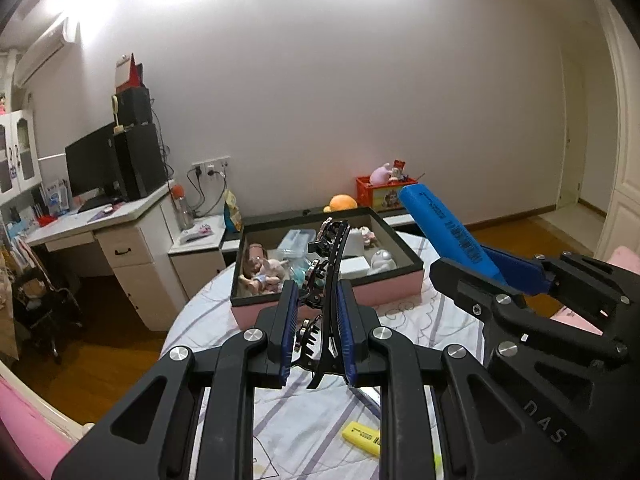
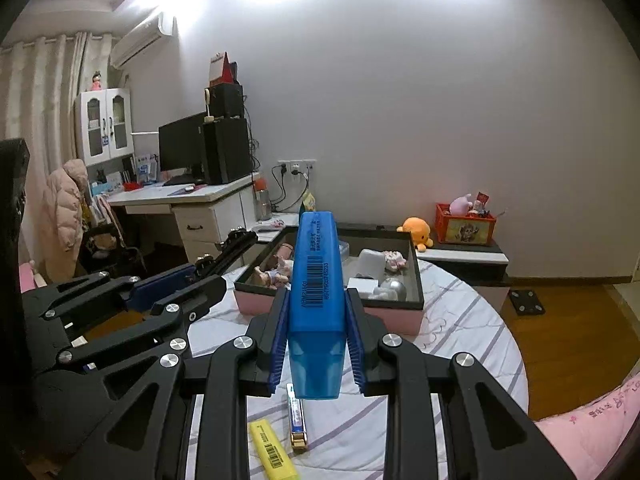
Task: Organize rigid objects
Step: 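Carry hair clip with left tool while right tool carries marker over the pink box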
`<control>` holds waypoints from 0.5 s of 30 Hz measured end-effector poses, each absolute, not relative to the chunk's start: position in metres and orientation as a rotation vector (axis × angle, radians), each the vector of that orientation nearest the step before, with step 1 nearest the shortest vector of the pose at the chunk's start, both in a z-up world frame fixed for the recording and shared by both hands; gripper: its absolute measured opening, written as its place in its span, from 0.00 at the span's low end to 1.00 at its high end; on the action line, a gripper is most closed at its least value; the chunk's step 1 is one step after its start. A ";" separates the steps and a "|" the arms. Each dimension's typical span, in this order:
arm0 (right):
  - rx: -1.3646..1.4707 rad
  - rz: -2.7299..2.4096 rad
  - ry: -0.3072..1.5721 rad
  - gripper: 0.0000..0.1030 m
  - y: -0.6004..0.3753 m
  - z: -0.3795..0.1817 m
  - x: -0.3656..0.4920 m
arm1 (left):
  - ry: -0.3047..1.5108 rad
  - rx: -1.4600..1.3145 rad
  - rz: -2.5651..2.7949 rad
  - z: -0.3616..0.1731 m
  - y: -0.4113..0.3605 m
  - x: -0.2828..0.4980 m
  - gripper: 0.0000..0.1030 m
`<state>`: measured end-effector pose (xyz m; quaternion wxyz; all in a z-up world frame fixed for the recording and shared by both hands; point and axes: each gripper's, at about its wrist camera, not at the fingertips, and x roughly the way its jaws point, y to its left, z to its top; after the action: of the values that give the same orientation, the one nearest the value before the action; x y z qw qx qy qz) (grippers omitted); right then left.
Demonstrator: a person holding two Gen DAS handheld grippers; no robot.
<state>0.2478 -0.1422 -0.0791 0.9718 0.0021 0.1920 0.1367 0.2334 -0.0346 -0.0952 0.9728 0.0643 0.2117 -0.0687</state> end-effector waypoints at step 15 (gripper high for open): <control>-0.022 0.297 0.356 0.27 -0.135 -0.066 0.267 | 0.393 0.182 -0.092 -0.081 -0.037 0.254 0.19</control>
<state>0.2672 -0.1346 -0.0656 0.9731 -0.0109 0.1766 0.1474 0.2538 -0.0370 -0.0813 0.9755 0.0904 0.1951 -0.0457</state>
